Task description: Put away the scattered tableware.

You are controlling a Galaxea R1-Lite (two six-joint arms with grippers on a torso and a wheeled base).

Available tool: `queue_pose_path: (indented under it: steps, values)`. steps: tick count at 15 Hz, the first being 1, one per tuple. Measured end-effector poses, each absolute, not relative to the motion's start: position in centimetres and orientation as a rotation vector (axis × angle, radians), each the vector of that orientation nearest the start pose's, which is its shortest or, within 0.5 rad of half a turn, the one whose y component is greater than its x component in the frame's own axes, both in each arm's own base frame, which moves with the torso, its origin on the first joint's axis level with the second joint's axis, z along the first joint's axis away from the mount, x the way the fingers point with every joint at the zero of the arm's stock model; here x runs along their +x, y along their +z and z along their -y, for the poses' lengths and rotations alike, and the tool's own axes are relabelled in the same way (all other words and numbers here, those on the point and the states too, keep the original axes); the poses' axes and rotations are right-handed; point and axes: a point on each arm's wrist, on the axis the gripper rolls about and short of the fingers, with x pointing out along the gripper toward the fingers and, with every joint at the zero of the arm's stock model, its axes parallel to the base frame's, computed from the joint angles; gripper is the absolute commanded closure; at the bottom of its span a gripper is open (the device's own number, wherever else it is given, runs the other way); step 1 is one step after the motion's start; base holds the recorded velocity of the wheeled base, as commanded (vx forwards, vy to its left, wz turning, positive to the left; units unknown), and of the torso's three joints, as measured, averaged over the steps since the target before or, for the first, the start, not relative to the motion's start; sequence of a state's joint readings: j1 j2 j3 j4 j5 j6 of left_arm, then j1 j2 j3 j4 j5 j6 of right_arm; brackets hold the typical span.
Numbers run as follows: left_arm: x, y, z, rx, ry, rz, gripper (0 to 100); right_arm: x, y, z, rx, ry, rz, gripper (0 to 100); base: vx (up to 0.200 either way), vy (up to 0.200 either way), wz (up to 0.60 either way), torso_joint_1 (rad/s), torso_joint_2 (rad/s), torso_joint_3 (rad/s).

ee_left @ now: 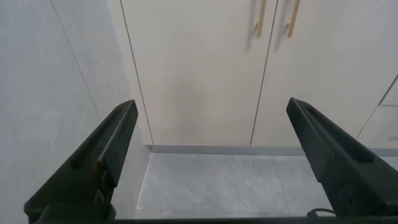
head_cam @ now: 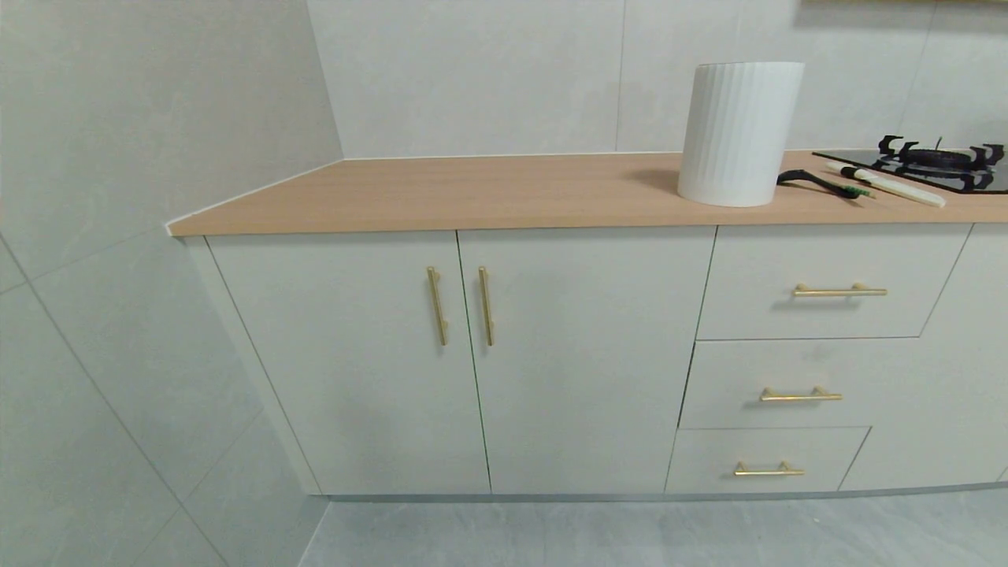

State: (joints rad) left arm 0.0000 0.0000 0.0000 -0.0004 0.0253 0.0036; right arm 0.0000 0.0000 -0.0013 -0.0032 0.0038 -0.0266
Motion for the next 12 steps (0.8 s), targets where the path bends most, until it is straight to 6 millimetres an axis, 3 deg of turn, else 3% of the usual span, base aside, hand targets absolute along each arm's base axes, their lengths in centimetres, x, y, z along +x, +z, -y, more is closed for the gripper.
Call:
queue_pose_path:
  steps: [10, 12]
  values:
    - [-2.28, 7.55, -0.06, -0.005, 0.025, 0.0, 0, -2.28, 7.56, -0.01, -0.014, 0.007, 0.001, 0, 0.0, 0.0, 0.0, 0.0, 0.0, 0.0]
    - [-2.28, 7.55, -0.06, -0.006, 0.026, 0.0, 0, -2.28, 7.56, -0.01, -0.014, 0.007, 0.001, 0, 0.0, -0.2, 0.0, 0.002, 0.0, -0.002]
